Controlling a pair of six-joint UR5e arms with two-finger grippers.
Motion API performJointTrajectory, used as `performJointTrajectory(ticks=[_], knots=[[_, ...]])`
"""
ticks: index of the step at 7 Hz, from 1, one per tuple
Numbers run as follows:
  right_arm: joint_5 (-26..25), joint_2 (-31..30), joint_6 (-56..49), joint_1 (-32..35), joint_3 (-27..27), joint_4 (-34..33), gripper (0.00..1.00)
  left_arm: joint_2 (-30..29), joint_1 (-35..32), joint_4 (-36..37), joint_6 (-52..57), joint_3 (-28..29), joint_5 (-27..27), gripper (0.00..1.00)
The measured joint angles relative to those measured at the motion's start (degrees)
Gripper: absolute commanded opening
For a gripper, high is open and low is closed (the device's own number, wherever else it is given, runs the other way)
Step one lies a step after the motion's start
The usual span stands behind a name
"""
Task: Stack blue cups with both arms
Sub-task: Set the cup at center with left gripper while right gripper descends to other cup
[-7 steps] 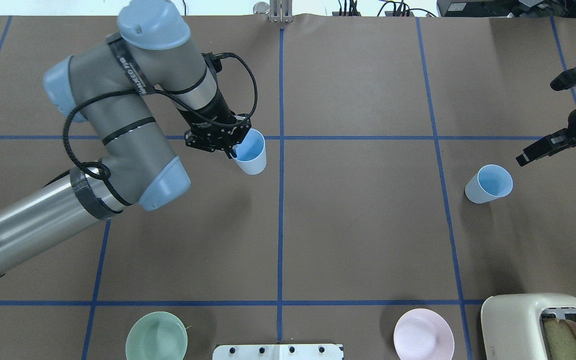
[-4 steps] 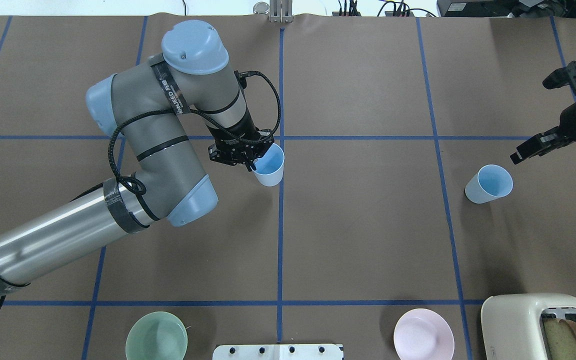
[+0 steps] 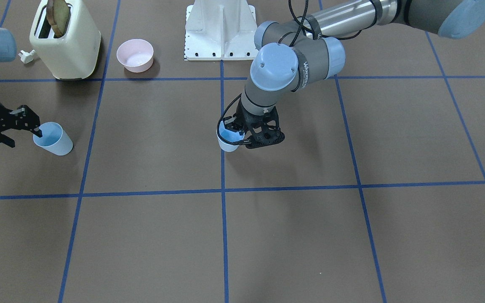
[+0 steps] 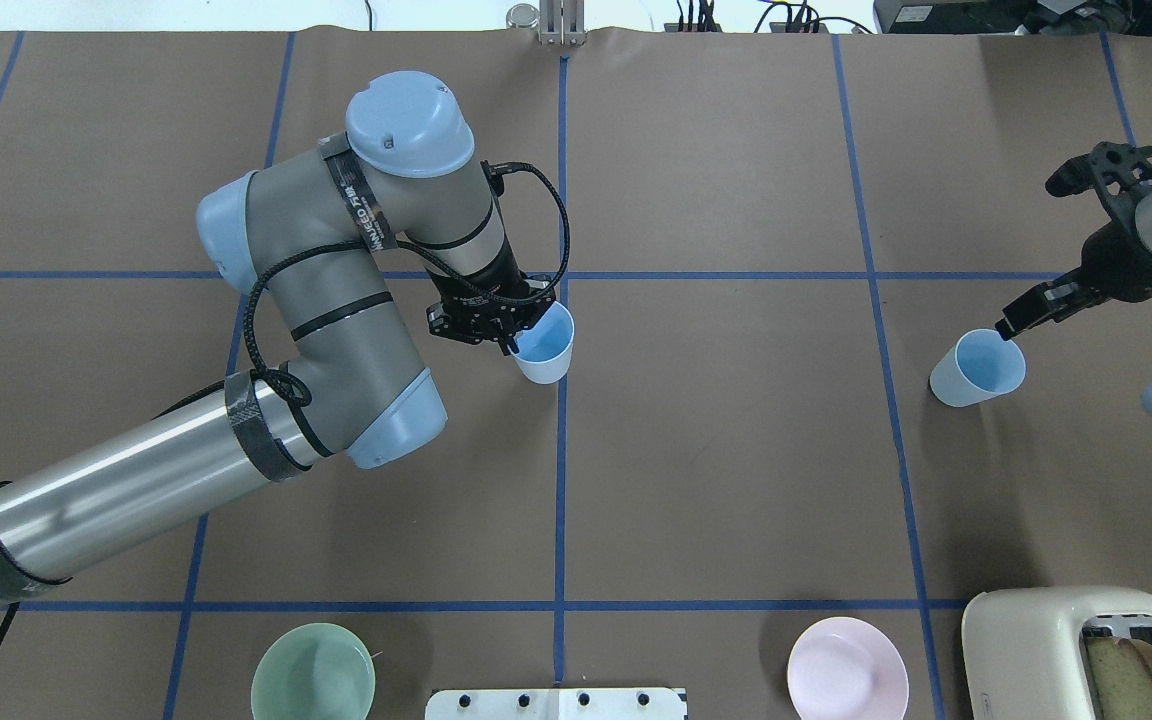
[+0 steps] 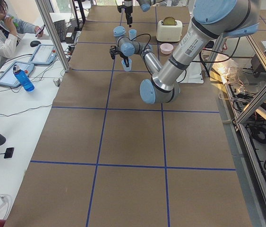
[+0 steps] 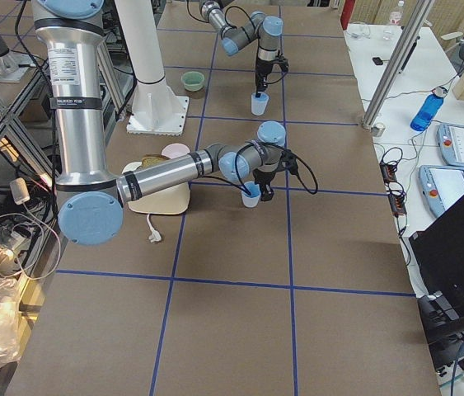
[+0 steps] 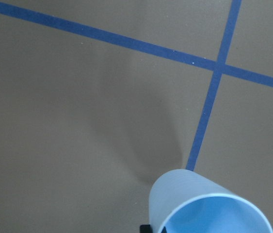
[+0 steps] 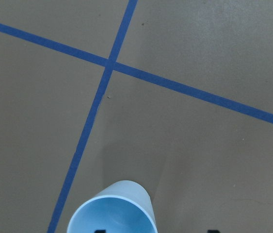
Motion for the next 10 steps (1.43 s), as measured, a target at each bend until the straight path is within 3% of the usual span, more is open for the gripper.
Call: performJointTrajectory(ticks=[9, 10], knots=[[-1.14, -0.51, -0.10, -2.70, -1.15, 0.50, 0.74, -0.42, 2.44, -6.40, -2.15, 4.16, 2.21, 0.00], [-1.21, -0.47, -0.30, -3.02, -1.50, 0.54, 0.73, -0.42, 2.46, -6.59, -2.03, 4.19, 2.28, 0.08]])
